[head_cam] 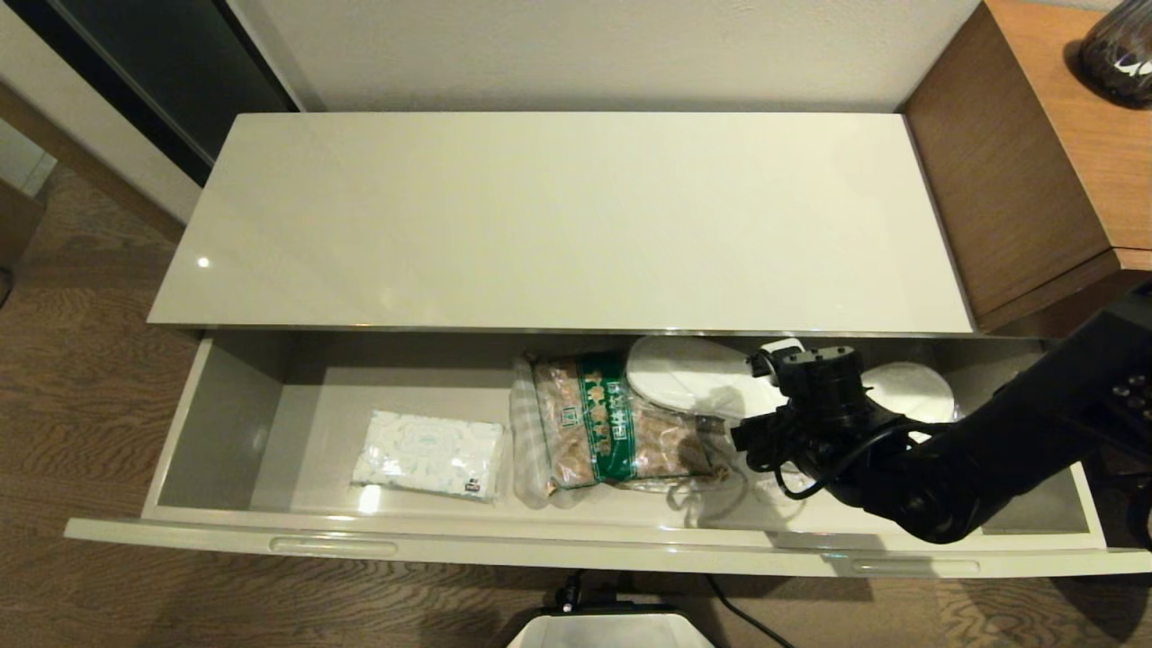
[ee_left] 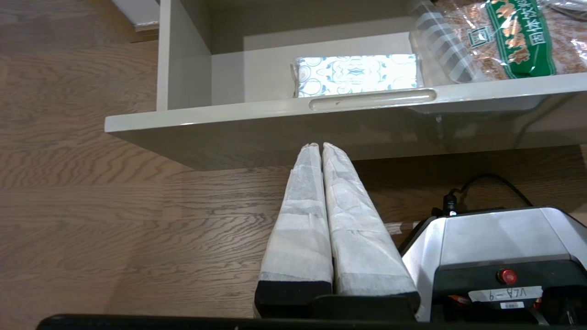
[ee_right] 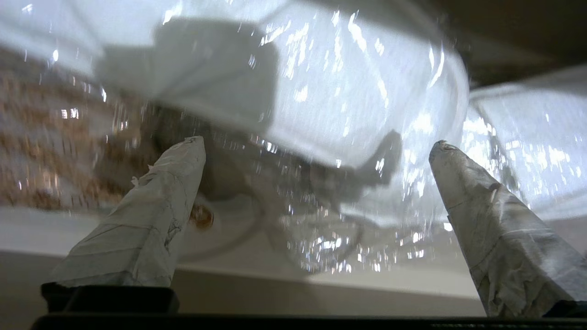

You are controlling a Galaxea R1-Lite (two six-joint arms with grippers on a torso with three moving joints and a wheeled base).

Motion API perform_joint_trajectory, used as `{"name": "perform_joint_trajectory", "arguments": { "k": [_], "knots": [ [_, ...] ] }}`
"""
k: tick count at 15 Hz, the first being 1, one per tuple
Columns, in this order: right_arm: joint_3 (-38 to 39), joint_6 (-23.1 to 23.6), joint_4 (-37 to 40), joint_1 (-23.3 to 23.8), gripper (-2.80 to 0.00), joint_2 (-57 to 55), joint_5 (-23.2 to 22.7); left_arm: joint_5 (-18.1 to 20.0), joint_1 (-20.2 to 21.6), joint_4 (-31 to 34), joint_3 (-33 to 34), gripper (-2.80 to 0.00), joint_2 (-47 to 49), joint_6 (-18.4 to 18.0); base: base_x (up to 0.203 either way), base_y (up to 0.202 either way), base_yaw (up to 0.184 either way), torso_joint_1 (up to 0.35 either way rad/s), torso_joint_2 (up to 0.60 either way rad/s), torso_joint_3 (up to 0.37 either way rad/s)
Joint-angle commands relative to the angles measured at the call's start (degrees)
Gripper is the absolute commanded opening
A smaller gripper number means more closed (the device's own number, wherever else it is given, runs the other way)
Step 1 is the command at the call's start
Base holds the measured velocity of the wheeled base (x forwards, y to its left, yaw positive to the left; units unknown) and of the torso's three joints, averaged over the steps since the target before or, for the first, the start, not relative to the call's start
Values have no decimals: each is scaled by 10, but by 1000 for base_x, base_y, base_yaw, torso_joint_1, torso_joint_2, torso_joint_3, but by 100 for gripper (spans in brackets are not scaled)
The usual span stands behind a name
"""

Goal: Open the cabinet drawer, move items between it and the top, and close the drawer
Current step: Take out the solid drinks from the drawer

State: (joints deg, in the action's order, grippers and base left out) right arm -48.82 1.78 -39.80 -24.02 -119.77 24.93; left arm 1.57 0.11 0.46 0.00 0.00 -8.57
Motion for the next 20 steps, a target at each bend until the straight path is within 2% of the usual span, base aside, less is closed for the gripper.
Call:
{"name": "perform_joint_trajectory", "arguments": {
  "k": [1,4,8,11,20],
  "knots": [
    [-16,0,-9,18,0,-15,-22,0,1,0,0,-280,1,0,0,0,0,0,0,0],
    [-12,13,-31,25,0,-28,-22,0,0,0,0,-280,1,0,0,0,0,0,0,0],
    [2,18,-100,29,0,-34,-21,0,0,0,0,-280,1,0,0,0,0,0,0,0],
    [-1,15,-106,62,0,-26,-27,0,1,0,0,-280,1,0,0,0,0,0,0,0],
    [5,-7,-93,78,0,9,-41,0,0,0,0,-280,1,0,0,0,0,0,0,0]
  ]
}}
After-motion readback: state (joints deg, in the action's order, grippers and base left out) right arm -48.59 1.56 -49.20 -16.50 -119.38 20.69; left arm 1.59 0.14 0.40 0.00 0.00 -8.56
